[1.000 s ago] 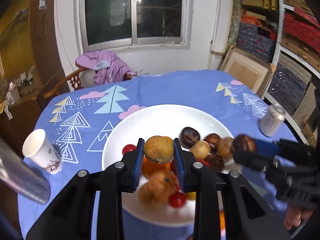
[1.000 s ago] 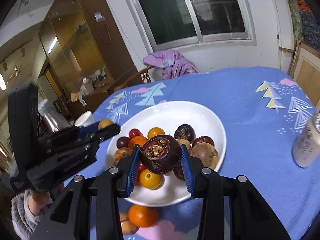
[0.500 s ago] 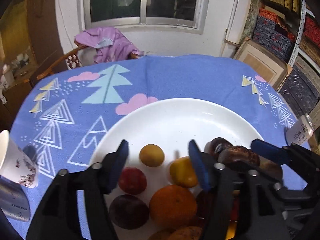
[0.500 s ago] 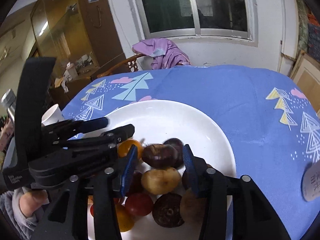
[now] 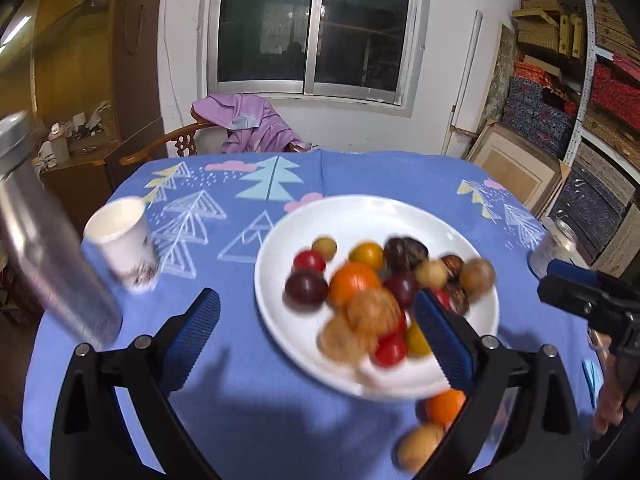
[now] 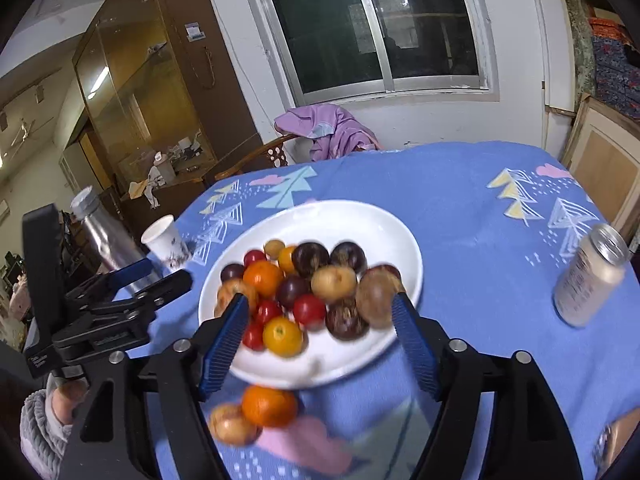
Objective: Organize fruits
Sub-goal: 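Move both open tools back toward the last pepino and mandarin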
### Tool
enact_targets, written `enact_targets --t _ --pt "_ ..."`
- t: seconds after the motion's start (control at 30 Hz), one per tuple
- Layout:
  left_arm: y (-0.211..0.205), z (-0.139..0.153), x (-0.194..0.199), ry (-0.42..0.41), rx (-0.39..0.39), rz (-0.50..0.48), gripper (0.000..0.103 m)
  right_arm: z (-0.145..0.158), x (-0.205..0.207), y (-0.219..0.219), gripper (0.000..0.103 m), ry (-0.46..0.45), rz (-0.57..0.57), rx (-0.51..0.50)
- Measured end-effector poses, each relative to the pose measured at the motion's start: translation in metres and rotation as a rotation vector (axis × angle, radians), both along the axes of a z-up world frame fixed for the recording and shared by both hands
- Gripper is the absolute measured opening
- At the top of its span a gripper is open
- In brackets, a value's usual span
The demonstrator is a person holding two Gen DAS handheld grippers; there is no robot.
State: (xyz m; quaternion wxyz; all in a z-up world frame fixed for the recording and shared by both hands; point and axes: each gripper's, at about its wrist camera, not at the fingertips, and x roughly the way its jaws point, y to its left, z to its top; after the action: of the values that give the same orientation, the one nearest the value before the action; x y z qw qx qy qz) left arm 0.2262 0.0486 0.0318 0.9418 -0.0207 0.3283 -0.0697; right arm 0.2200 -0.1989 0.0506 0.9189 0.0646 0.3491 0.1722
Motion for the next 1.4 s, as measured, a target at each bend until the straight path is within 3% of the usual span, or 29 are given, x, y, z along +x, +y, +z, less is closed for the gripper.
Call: enact_targets --t 0.17,0.3,0.4,0.57,0.83,1.1,1.4 --pt "-0.014 -0.026 -0.065 0.011 0.045 -0.046 0.097 -0.016 -0.048 -0.016 0.085 0.023 -0.022 0.021" --pt "-0.036 -0.044 -0.09 0.008 0.105 -0.079 0.097 -0.034 -0.068 -0.03 0.086 0.069 -0.042 0.058" --pt "-0.054 -0.054 -0.09 0.009 0.188 -0.103 0.097 -0.043 -0.072 -0.037 0.086 0.096 -0.057 0.067" --pt "-0.07 -0.067 -0.082 0.054 0.254 -0.141 0.097 -0.047 -0.067 -0.041 0.086 0.131 -0.054 0.105" --pt "-0.083 -0.075 -0.065 0.119 0.278 -0.163 0.097 -0.051 -0.066 -0.038 0.087 0.151 -0.058 0.096" --pt "-0.097 -0.076 -0.069 0.092 0.355 -0.167 0.097 -0.055 -0.064 -0.037 0.087 0.169 -0.063 0.093" --pt "-0.095 -0.074 -0.07 0.082 0.344 -0.173 0.097 -0.057 -0.062 -0.036 0.087 0.179 -0.062 0.09"
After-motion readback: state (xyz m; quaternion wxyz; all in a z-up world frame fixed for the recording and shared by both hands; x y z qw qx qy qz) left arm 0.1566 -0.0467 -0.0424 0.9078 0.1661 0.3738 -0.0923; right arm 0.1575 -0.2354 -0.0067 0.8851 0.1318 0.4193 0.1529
